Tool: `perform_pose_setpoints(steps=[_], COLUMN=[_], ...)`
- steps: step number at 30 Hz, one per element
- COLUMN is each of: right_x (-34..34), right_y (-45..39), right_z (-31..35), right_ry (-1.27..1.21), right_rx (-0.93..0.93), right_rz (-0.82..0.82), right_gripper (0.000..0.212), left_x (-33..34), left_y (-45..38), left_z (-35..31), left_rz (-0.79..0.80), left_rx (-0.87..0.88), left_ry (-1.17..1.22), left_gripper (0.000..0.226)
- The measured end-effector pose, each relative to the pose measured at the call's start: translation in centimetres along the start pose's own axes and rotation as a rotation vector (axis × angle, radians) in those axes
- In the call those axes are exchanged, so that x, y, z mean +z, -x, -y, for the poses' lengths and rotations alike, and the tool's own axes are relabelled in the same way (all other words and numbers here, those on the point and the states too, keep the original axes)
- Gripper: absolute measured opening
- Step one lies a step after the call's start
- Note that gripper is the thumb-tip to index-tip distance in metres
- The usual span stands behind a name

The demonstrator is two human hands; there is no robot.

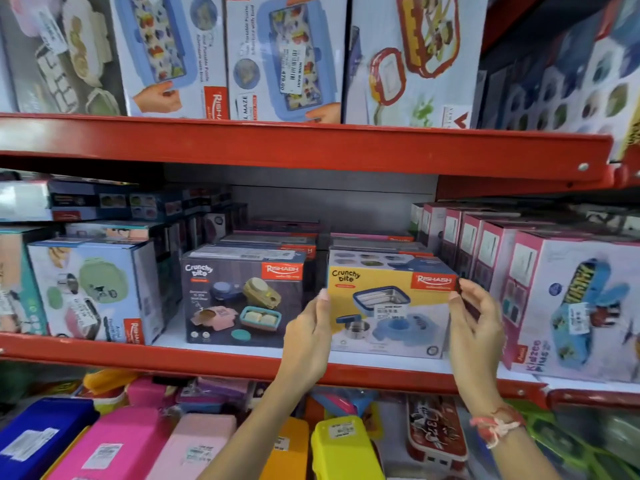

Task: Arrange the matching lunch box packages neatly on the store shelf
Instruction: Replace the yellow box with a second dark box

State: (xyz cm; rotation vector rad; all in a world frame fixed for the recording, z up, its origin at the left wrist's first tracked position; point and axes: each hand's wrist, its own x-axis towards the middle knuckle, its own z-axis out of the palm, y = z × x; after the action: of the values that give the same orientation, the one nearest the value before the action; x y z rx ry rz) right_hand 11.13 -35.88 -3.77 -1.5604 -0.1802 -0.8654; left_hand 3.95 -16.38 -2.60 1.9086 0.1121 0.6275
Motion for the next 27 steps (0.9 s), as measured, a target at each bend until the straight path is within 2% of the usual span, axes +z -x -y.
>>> perform_pose_setpoints(steps=[3, 5, 6, 7, 9, 13, 18, 21, 22, 24, 27], right_x=[-0.1, 0.0, 0.0, -0.3, -1.0, -2.6, -3.7, -3.6, -3.7, -3.8, -3.7], right_y=[-2.0, -3.3, -3.9, -4.3, -5.1, -6.7, -8.0, -8.1, -7.9, -7.8, -7.5], right_z=[-0.5, -0.5, -0.6, -0.6, 0.0, 1.1, 3.0, 3.2, 3.3, 2.6, 1.1], right_ry=[0.045, -0.007, -0.049, -0.072, -0.106, -0.229, -0.308, -0.348, -0.350, -0.334, -0.291], right_rx=[0.332, 0.640, 0.732, 0.765, 0.739, 0.661, 0.512, 0.419, 0.397, 0.337, 0.252], right_rz=[0.111, 0.223, 0.277, 0.315, 0.360, 0.306, 0.455, 0.452, 0.447, 0.451, 0.470], right_gripper=[0.042, 0.070, 0.080, 0.078, 0.061, 0.047, 0.035, 0.023, 0.026, 0.045, 0.062], left_x=[1.0, 1.1, 1.2, 1.0, 0.5, -1.0, -1.5, -1.0, -0.8, -0.4, 0.1], left_y=[-1.4, -2.0, -2.6, -3.1, -3.3, -4.1, -4.7, -4.6, -4.7, -4.7, -4.8], left_z=[-0.1, -0.4, -0.4, -0.3, -0.7, -1.0, -2.6, -2.9, -2.6, -2.2, -1.1], left_rz=[0.009, 0.056, 0.070, 0.068, 0.058, 0.109, 0.136, 0.162, 0.157, 0.144, 0.101], left_rx=[-0.207, -0.316, -0.353, -0.370, -0.386, -0.370, -0.282, -0.200, -0.174, -0.121, -0.029], left_ry=[0.053, 0.154, 0.214, 0.264, 0.359, 0.473, 0.397, 0.363, 0.363, 0.383, 0.368], left_gripper=[0.090, 0.094, 0.101, 0.108, 0.100, 0.085, 0.054, 0.024, 0.016, 0.022, 0.048])
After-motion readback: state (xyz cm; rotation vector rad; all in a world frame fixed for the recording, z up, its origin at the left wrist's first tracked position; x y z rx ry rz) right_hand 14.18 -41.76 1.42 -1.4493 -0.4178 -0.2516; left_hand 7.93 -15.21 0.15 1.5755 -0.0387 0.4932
